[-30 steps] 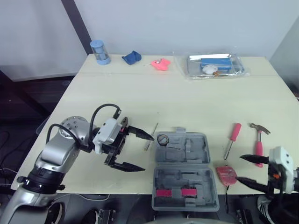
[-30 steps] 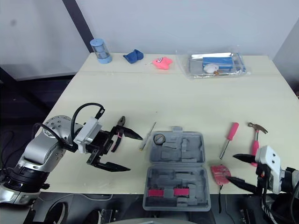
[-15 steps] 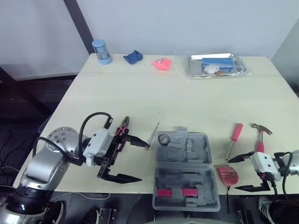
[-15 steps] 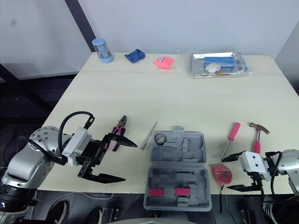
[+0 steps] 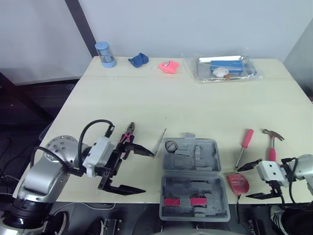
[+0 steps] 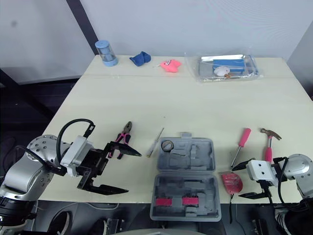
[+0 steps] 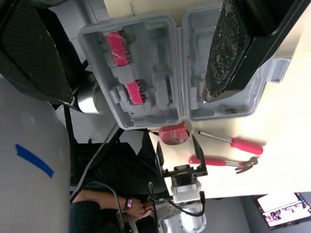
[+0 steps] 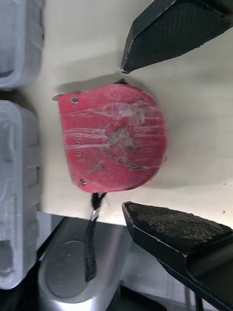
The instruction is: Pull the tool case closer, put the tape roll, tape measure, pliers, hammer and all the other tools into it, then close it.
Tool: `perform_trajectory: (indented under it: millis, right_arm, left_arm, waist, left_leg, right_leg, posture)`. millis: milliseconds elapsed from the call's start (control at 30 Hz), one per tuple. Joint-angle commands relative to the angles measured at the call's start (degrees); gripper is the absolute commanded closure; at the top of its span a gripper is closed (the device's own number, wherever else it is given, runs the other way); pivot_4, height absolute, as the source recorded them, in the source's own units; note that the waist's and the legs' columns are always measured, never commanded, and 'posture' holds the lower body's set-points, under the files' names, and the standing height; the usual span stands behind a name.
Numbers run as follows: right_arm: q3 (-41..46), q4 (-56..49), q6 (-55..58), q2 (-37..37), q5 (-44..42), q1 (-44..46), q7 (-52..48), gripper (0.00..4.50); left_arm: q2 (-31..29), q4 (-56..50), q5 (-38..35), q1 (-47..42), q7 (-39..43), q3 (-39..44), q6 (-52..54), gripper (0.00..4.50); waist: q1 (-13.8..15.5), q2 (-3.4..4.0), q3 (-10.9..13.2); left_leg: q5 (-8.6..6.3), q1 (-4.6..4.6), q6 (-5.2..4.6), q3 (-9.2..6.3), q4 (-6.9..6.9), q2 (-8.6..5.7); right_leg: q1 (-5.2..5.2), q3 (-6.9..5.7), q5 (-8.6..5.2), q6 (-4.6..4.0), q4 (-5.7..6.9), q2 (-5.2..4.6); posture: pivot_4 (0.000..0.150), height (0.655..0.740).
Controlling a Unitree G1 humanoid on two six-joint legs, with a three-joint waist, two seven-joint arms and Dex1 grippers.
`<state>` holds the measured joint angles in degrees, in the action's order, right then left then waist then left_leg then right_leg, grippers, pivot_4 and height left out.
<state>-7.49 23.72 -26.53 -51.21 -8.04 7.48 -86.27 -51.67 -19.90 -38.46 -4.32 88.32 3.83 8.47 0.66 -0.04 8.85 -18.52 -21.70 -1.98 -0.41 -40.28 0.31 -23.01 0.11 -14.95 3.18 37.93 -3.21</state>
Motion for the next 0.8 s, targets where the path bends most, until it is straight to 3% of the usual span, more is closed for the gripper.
perform_trajectory:
  millis: [33,400,567,800]
  right_arm:
    - [-0.4,0.6,-1.5,0.3,0.5,0.6,0.7,0.03]
    - [-1.6,0.4,-2.0,0.9,1.8,0.5,2.5,0.03]
    - [-1.9,0.3,-2.7,0.5,2.6,0.5,3.1,1.49]
    - [-1.5,-0.9,-3.7,-0.3,1.8,-0.4,2.6,1.56]
  left_arm:
    - [-0.3,-1.3,-1.6,-0.1,1.1,1.7,-0.2,0.00]
    - [1.0,-0.3,-2.0,-0.2,0.6,2.1,-0.8,0.00]
    - [1.0,-0.2,-1.8,-0.1,0.6,2.1,-0.8,0.00]
    - [1.2,-0.2,-1.3,0.1,0.4,1.8,-1.1,0.00]
  waist:
    - [0.0,0.00,0.0]
    - [0.0,0.00,0.0]
    - [0.0,0.00,0.0]
    - [0.0,0.00,0.0]
  left_leg:
    - [0.00,0.01,0.00,0.01,0.00,0.00]
    - [0.00,0.00,0.00,0.00,0.00,0.00]
    - [0.00,0.01,0.00,0.00,0.00,0.00]
    - [0.00,0.01,0.00,0.00,0.00,0.00]
  right_leg:
    - [0.00,0.00,0.00,0.00,0.00,0.00]
    - [0.00,0.00,0.00,0.00,0.01,0.00]
    - [0.00,0.00,0.00,0.00,0.01,0.00]
    - [0.00,0.00,0.00,0.00,0.01,0.00]
  posture:
    - [0.150,0.7400]
    - [0.150,0.7400]
    - [0.150,0.7400]
    - [0.150,0.7400]
